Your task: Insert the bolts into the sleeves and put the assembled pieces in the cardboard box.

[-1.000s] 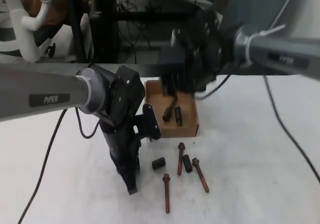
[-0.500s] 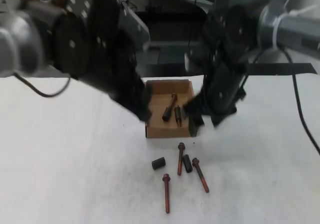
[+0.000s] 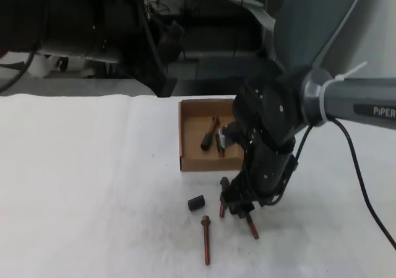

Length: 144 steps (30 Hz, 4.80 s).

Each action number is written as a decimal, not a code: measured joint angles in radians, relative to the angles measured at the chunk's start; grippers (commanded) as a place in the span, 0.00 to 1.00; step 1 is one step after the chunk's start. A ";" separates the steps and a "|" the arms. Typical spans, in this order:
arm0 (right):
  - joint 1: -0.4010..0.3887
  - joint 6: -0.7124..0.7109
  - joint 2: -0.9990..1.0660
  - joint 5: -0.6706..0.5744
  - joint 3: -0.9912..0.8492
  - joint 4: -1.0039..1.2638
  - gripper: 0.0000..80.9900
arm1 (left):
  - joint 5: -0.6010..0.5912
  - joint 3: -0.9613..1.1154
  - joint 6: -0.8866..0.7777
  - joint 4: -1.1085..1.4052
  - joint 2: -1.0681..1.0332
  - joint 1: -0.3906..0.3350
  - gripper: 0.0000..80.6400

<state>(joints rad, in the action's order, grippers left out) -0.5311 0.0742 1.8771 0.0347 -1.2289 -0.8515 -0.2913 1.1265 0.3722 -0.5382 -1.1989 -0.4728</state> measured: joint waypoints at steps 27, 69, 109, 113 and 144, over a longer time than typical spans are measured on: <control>-0.001 -0.028 -0.266 -0.068 0.030 0.318 0.00 | 0.037 -0.473 -0.404 0.483 0.166 -0.077 0.02; -0.212 0.119 -0.571 -0.282 0.299 1.001 0.01 | 0.468 -0.749 -0.655 1.072 0.152 -0.310 0.02; -0.169 0.125 -0.640 0.087 0.303 0.289 0.75 | 0.082 -0.448 -0.527 0.707 -0.107 -0.008 0.02; -0.143 0.128 -0.524 0.085 0.291 0.237 0.75 | 0.012 -0.265 -0.524 0.607 -0.294 0.004 0.02; -0.037 -0.006 0.006 0.016 0.059 0.145 0.00 | -0.058 0.438 -0.541 0.324 -0.885 0.046 0.87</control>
<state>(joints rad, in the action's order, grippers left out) -0.5684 0.0681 1.8826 0.0504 -1.1702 -0.7064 -0.3489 1.5641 -0.1683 -0.2138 -2.0844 -0.4268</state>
